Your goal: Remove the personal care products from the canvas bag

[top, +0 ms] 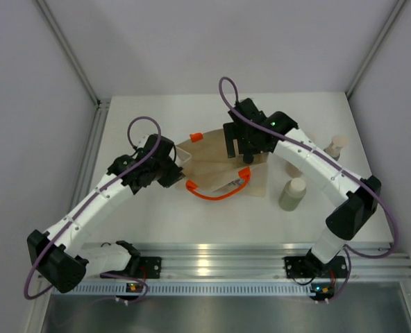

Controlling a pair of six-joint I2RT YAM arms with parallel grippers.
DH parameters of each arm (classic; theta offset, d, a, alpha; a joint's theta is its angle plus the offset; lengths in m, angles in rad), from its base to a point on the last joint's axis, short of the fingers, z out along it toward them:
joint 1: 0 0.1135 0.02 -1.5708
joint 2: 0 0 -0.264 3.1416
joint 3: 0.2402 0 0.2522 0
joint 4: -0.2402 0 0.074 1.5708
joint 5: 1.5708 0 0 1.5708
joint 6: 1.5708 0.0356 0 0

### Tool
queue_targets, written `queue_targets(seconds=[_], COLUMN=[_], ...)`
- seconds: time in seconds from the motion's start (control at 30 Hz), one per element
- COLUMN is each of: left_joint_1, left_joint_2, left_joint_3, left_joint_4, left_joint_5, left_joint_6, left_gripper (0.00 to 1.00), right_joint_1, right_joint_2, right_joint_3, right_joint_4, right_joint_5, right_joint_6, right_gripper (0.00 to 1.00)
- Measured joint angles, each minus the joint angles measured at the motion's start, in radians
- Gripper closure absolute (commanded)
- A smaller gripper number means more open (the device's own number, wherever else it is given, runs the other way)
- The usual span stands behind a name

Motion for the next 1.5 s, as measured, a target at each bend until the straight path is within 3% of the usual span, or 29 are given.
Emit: queue_targets(seconds=[0.33, 0.53, 0.7, 0.93, 1.07, 1.33, 1.5], left_joint_1=[0.0, 0.0, 0.0, 0.0, 0.0, 0.0, 0.0], left_joint_2=[0.001, 0.001, 0.008, 0.009, 0.009, 0.009, 0.009], left_joint_3=[0.021, 0.021, 0.021, 0.021, 0.021, 0.021, 0.021], left_joint_4=[-0.001, -0.001, -0.001, -0.001, -0.001, -0.001, -0.001], left_joint_5=[0.0, 0.0, 0.0, 0.0, 0.0, 0.0, -0.003], left_joint_6=[0.0, 0.001, 0.004, 0.005, 0.005, 0.005, 0.005], left_gripper=[1.0, 1.0, 1.0, 1.0, 1.0, 1.0, 1.0], right_joint_1=[0.01, 0.016, 0.016, 0.009, -0.027, -0.131, -0.136], right_joint_2=[0.051, 0.074, 0.1, 0.101, 0.108, 0.133, 0.135], right_joint_3=[0.006, 0.063, 0.152, 0.144, 0.14, 0.114, 0.066], right_joint_4=[-0.076, -0.089, -0.083, -0.038, -0.009, 0.01, 0.028], right_joint_5=[0.072, 0.089, 0.113, 0.109, 0.038, -0.076, -0.132], right_joint_6=[0.071, 0.03, -0.082, -0.334, -0.45, -0.538, -0.566], right_gripper=[0.12, 0.17, 0.23, 0.28, 0.39, 0.43, 0.55])
